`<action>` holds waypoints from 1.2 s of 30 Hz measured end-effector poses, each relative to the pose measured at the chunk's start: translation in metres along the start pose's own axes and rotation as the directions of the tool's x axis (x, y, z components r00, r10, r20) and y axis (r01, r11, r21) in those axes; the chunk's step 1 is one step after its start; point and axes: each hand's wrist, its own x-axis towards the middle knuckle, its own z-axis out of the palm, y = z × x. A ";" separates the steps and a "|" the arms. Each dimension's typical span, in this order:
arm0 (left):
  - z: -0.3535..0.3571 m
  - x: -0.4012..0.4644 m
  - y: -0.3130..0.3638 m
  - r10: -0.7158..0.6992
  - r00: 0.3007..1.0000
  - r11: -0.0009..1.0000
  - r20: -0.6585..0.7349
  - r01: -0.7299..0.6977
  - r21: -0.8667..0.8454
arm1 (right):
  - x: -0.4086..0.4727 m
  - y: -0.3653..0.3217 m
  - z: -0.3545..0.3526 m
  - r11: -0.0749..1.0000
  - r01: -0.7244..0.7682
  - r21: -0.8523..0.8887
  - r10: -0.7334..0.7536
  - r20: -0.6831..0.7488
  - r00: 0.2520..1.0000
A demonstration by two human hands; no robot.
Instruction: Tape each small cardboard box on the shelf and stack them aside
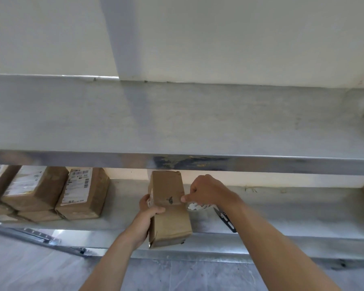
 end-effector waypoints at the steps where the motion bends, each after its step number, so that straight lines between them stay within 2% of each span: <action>1: -0.003 0.000 0.003 -0.007 1.000 0.999 -0.006 0.007 0.044 | 0.001 -0.003 0.000 1.000 0.000 -0.004 0.000 0.007 1.000; 3: -0.011 0.000 0.012 0.040 0.995 0.963 -0.093 -0.014 0.269 | 0.001 -0.009 0.002 1.000 0.009 0.003 -0.009 0.019 1.000; 5: -0.018 0.004 0.021 0.189 0.962 0.803 -0.198 -0.035 0.594 | 0.002 -0.016 0.006 0.999 0.035 -0.025 -0.034 0.025 0.999; 6: -0.015 0.003 0.025 0.264 0.943 0.711 -0.203 -0.047 0.702 | 0.002 -0.021 0.008 0.997 0.051 -0.053 -0.050 0.028 0.998; 7: -0.008 0.002 0.030 0.344 0.924 0.621 -0.167 -0.091 0.778 | 0.002 -0.024 0.010 0.994 0.067 -0.084 -0.064 0.031 0.997; 9: 0.017 -0.003 0.042 0.478 0.878 0.429 0.022 -0.256 0.866 | 0.003 -0.030 0.012 0.988 0.077 -0.132 -0.073 0.035 0.997; 10: 0.030 -0.002 0.046 0.504 0.855 0.334 0.123 -0.325 0.885 | 0.003 -0.030 0.013 0.987 0.074 -0.142 -0.070 0.031 0.997; 11: 0.041 0.000 0.049 0.503 0.845 0.285 0.183 -0.361 0.888 | 0.005 -0.029 0.015 0.986 0.068 -0.153 -0.066 0.019 0.998; 15: 0.054 0.012 0.062 0.284 0.931 0.386 0.229 -0.329 0.862 | 0.007 -0.020 0.018 0.984 0.078 -0.157 -0.079 -0.002 0.997; 18: 0.054 0.012 0.075 0.159 0.942 0.391 0.296 -0.336 0.857 | -0.002 -0.013 0.002 0.993 0.116 -0.036 -0.114 0.050 0.992; 22: 0.057 0.012 0.083 0.051 0.960 0.493 0.276 -0.265 0.829 | -0.013 0.000 -0.020 0.989 0.098 0.107 -0.108 0.090 0.990; 26: 0.060 0.013 0.086 -0.054 0.963 0.541 0.263 -0.193 0.818 | -0.012 0.003 -0.019 0.994 0.113 0.000 -0.113 0.071 0.991; 32: 0.066 0.016 0.082 -0.123 0.957 0.575 0.262 -0.146 0.805 | -0.016 -0.007 -0.018 0.985 0.058 -0.162 -0.052 0.038 0.998; 36: 0.067 0.016 0.078 -0.120 0.948 0.663 0.295 -0.145 0.734 | -0.018 -0.010 -0.021 0.978 0.061 -0.198 -0.061 0.011 0.998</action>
